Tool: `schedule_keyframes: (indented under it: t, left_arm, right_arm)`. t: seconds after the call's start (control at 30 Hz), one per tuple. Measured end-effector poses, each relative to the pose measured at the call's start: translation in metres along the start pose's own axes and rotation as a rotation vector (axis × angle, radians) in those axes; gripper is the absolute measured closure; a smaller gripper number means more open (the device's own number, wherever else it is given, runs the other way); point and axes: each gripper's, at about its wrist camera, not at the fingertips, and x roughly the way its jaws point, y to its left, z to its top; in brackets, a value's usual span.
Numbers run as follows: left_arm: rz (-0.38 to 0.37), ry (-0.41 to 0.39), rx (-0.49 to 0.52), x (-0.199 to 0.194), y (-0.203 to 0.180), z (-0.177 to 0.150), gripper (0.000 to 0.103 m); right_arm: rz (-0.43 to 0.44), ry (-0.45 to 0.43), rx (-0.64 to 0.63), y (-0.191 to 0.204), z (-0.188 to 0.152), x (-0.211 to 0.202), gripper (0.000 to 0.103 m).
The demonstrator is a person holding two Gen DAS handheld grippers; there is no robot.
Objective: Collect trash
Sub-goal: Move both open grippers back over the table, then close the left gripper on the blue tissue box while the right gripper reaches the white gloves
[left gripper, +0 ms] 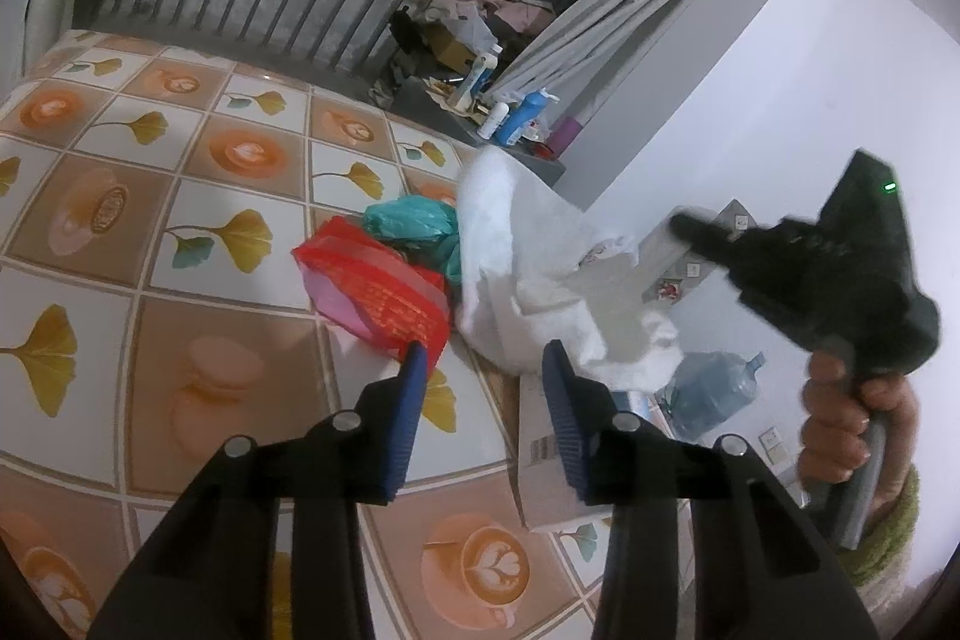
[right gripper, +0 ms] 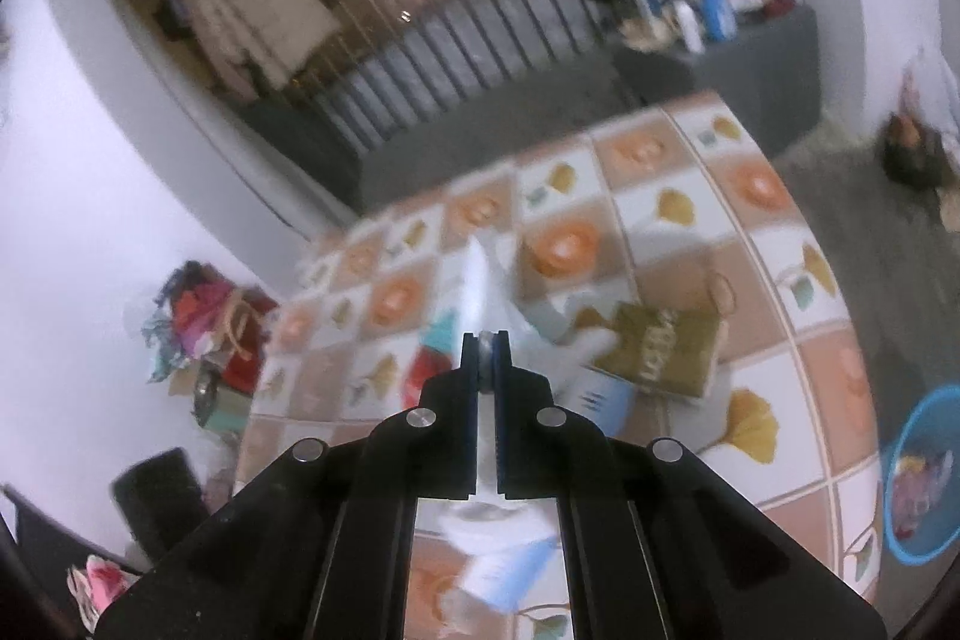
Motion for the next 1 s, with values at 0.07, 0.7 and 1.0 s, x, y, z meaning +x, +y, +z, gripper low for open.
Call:
schedule_keyframes:
  t: [0.07, 0.7, 1.0]
  left_arm:
    - [0.000, -0.001, 0.004, -0.001, 0.000, 0.000, 0.065]
    - [-0.012, 0.027, 0.051, 0.003, -0.014, -0.007, 0.065]
    - [-0.051, 0.123, 0.099, 0.027, -0.041, -0.031, 0.065]
  right_arm:
    - [0.036, -0.031, -0.009, 0.009, 0.004, -0.012, 0.101]
    - [0.014, -0.106, 0.051, -0.026, -0.039, -0.078, 0.100]
    - [-0.187, 0.076, 0.122, -0.075, -0.098, -0.025, 0.066]
